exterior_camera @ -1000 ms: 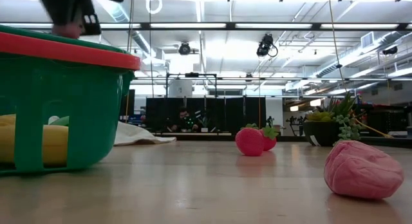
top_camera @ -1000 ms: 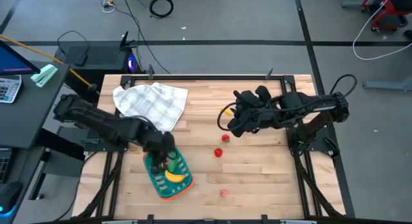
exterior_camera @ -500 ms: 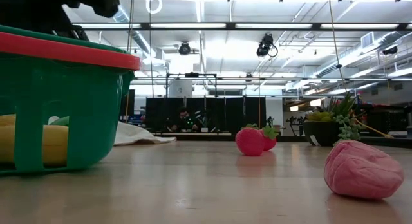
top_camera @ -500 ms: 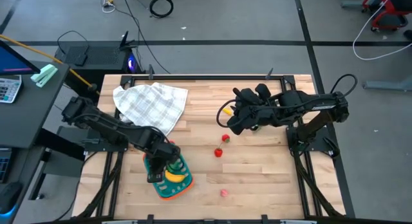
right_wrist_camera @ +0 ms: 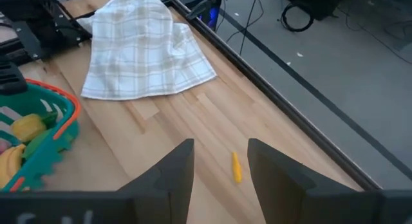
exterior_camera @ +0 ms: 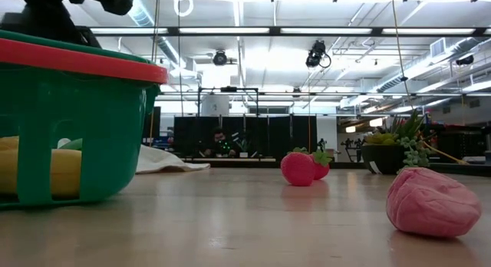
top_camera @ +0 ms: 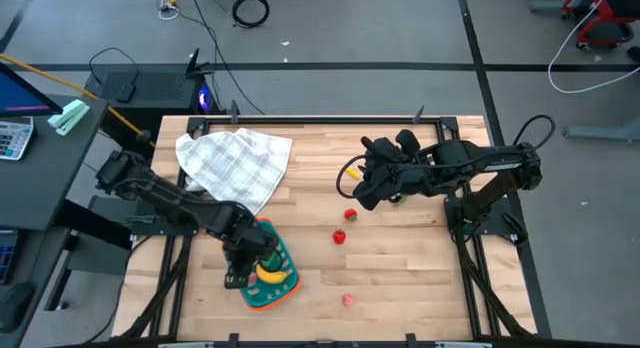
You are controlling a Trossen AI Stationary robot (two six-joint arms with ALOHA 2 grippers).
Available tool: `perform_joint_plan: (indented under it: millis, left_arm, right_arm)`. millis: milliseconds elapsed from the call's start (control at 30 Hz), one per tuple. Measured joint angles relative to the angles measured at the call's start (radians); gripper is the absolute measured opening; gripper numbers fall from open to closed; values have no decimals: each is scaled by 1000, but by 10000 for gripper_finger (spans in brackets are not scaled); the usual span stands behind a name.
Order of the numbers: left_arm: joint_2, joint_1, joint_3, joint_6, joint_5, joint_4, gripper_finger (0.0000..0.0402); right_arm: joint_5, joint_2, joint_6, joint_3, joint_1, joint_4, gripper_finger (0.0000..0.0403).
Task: Pick and placing Produce into tupperware
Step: Put the pink peach into the blue basket
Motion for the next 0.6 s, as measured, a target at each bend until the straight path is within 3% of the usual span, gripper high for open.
perform_joint_plan:
  millis: [67,167,333,467,600]
  left_arm:
    - [0,13,0,0,-12,0,183]
    - [0,42,0,18,-44,14,187]
    - [0,111,0,75,-68,97,180]
    - [0,172,0,82,-68,157,175]
    - [0,225,0,83,-68,192,172]
  right_arm:
    - [-74,0,15,0,5,0,155]
    - [-273,-2,-15,-35,11,8,155]
    - [-491,0,-34,-220,59,80,155]
    - [-675,1,-36,-419,105,368,155]
    - [-763,1,-29,-589,136,693,156]
